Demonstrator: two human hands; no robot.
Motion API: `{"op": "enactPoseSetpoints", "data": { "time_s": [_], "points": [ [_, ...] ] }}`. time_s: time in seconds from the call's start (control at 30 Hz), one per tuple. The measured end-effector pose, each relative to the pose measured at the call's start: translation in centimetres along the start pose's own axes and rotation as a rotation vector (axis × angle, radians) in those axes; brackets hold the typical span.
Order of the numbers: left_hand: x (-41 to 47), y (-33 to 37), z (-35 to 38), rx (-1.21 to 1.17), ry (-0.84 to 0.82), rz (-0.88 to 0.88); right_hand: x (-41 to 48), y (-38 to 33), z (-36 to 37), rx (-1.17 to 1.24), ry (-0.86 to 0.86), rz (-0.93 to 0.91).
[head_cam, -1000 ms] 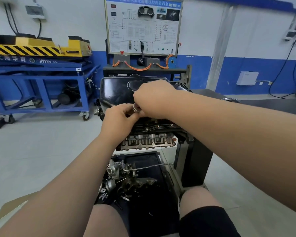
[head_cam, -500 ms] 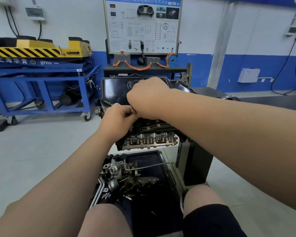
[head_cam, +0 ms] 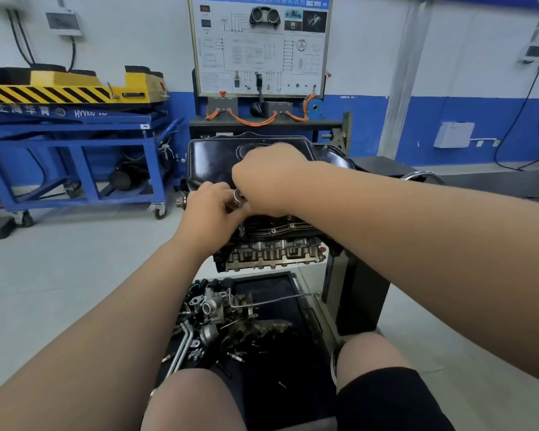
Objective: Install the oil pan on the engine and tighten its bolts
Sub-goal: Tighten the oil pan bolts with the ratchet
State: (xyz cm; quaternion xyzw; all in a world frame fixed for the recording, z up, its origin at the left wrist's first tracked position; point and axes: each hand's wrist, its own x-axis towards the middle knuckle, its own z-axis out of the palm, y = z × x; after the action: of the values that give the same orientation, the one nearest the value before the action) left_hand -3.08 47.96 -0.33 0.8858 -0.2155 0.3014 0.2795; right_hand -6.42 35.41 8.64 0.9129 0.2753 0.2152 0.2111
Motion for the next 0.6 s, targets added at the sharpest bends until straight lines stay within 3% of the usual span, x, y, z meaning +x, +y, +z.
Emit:
{"op": "enactPoseSetpoints", "data": {
  "time_s": [0.13, 0.27, 0.37, 0.47, 0.6],
  "points": [
    [0.0, 0.2, 0.1, -0.09, 0.056, 0.003, 0.2, 0.5, 0.4, -0.245, 0.095, -0.21],
    [-0.2, -0.4, 1.2, 0.077, 0.219, -0.029, -0.4, 0.2, 1.1, -0.006, 0.07, 0.047],
    [-0.3, -0.6, 1.4, 0.033, 0.193, 0.018, -0.4, -0.9, 1.9, 0.143, 0.047, 0.23],
    [-0.6, -1.2, 1.2, 0.025, 0.101, 0.119, -0.4, -0.6, 1.1, 0.084, 0.05, 0.07],
    [-0.9, -0.9, 0.6, -0.039, 0.028, 0.062, 0.0, 0.4, 0.6, -0.239, 0.155, -0.28]
  ]
}}
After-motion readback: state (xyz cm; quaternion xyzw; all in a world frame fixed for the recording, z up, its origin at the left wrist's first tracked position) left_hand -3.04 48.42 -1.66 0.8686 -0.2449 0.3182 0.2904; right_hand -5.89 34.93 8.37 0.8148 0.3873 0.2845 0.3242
